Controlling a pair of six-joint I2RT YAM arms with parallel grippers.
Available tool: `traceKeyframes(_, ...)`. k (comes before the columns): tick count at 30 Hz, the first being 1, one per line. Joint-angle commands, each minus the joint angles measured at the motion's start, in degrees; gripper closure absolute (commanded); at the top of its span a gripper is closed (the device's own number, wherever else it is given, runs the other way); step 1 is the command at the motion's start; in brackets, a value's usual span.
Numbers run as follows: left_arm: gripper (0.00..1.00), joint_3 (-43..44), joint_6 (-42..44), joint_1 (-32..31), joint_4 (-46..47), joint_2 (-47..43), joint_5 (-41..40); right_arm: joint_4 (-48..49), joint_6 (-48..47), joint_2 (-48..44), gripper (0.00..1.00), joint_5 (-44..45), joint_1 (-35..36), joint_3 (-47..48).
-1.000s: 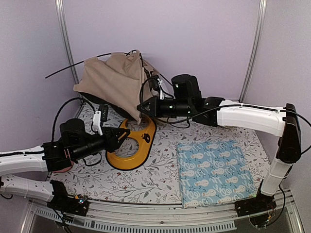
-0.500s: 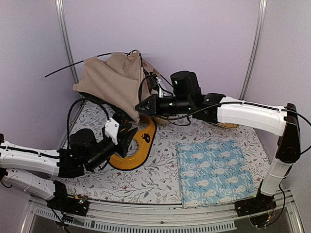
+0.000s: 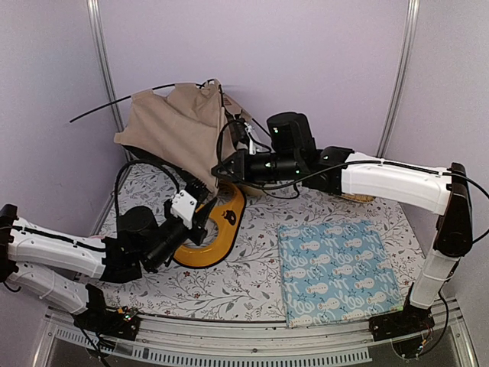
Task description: Set up the pet tent
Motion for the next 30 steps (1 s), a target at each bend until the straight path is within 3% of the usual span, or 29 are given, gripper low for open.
traceKeyframes(1,0.77,-0.4,0.8,0.1,2.4,0.9,-0.6,1.1,0.0,-0.5,1.00,-0.6,0.7,2.7)
traceKeyframes(19,0.85,0.4,-0.5,1.7,3.1,2.1,-0.5,0.6,-0.1,-0.3,1.00,-0.4,0.8,3.1)
traceKeyframes(27,0.99,0.7,0.1,1.5,2.5,1.1,2.0,1.2,-0.2,0.1,1.00,0.9,1.0,2.8)
traceKeyframes(30,1.00,1.1,0.0,0.9,1.0,0.4,3.4,1.9,-0.5,0.2,1.00,3.1,1.1,2.5)
